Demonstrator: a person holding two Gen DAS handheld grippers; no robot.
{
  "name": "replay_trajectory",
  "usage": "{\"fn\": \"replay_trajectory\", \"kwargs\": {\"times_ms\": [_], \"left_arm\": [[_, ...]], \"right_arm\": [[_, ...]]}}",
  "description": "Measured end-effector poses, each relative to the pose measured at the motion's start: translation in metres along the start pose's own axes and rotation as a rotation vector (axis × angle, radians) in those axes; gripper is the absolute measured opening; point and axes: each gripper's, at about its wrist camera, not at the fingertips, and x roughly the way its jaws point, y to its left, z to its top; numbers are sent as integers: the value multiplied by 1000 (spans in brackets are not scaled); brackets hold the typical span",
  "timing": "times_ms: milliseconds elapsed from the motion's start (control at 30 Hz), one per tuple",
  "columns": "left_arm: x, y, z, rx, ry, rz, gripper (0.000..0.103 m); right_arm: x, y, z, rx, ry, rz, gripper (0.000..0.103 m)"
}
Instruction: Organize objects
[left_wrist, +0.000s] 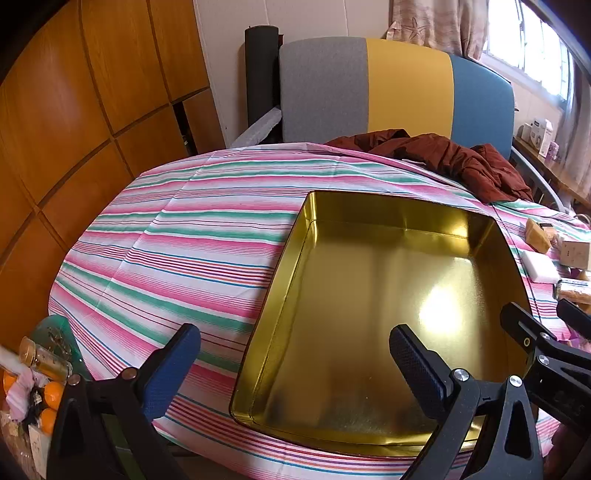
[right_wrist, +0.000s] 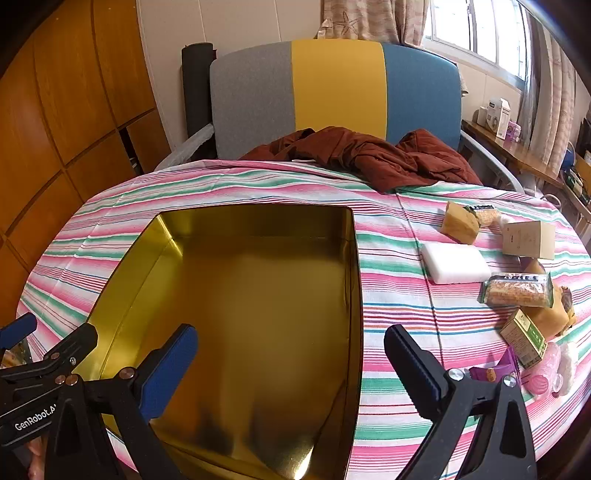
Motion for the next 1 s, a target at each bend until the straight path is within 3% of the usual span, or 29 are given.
{"fn": "replay_trajectory", "kwargs": {"times_ms": [1000], "left_arm": [[-5,1,1,-6,-3,6,103]], "right_arm": [[-2,-2,-1,-2,0,-5,103]]}}
